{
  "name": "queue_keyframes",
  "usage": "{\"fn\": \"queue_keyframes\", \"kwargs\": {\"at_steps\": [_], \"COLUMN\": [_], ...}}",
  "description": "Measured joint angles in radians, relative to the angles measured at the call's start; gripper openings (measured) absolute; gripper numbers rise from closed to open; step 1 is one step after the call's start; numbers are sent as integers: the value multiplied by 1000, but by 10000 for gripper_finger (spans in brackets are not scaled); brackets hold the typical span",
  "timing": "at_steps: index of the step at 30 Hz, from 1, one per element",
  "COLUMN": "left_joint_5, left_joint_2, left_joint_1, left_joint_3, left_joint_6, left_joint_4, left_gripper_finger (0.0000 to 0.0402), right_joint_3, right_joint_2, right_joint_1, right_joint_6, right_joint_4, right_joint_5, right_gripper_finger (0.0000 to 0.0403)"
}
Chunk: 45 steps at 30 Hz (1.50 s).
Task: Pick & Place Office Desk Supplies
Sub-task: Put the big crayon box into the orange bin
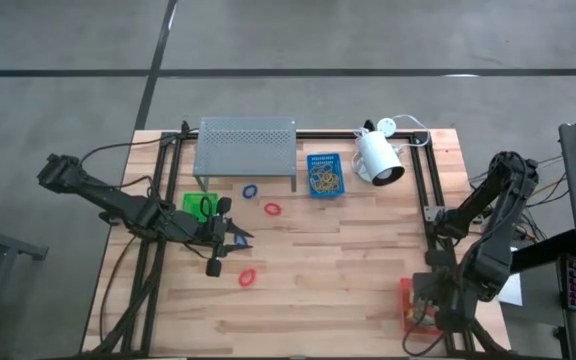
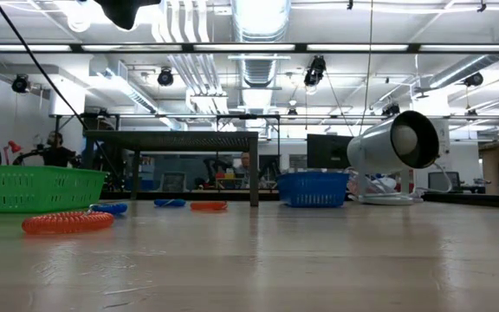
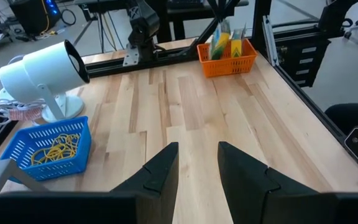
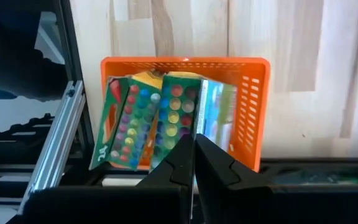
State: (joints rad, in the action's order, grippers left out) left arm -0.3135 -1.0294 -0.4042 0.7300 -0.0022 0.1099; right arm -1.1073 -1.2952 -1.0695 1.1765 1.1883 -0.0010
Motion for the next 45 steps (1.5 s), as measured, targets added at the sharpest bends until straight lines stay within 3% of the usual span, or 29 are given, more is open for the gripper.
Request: {"fn": "queue_keyframes", "kwargs": {"at_steps": [17, 28, 45], "left_joint_5": [0, 0, 0], "left_joint_2": [0, 0, 0], "left_joint_1": [0, 0, 0], "left_joint_3": [0, 0, 0], "left_joint_6": [3, 2, 2], "left_joint_4": [1, 1, 1], "left_gripper_finger": [117, 117, 117], "right_joint_3": [115, 118, 111], "right_joint_2": [4, 4, 6], "right_joint_1": [0, 0, 0], "right_joint_6": [0, 149, 81], "right_joint_4": [-104, -96, -119], "right_joint_5": [-49, -52, -50], "right_gripper_finger": [8, 8, 8]}}
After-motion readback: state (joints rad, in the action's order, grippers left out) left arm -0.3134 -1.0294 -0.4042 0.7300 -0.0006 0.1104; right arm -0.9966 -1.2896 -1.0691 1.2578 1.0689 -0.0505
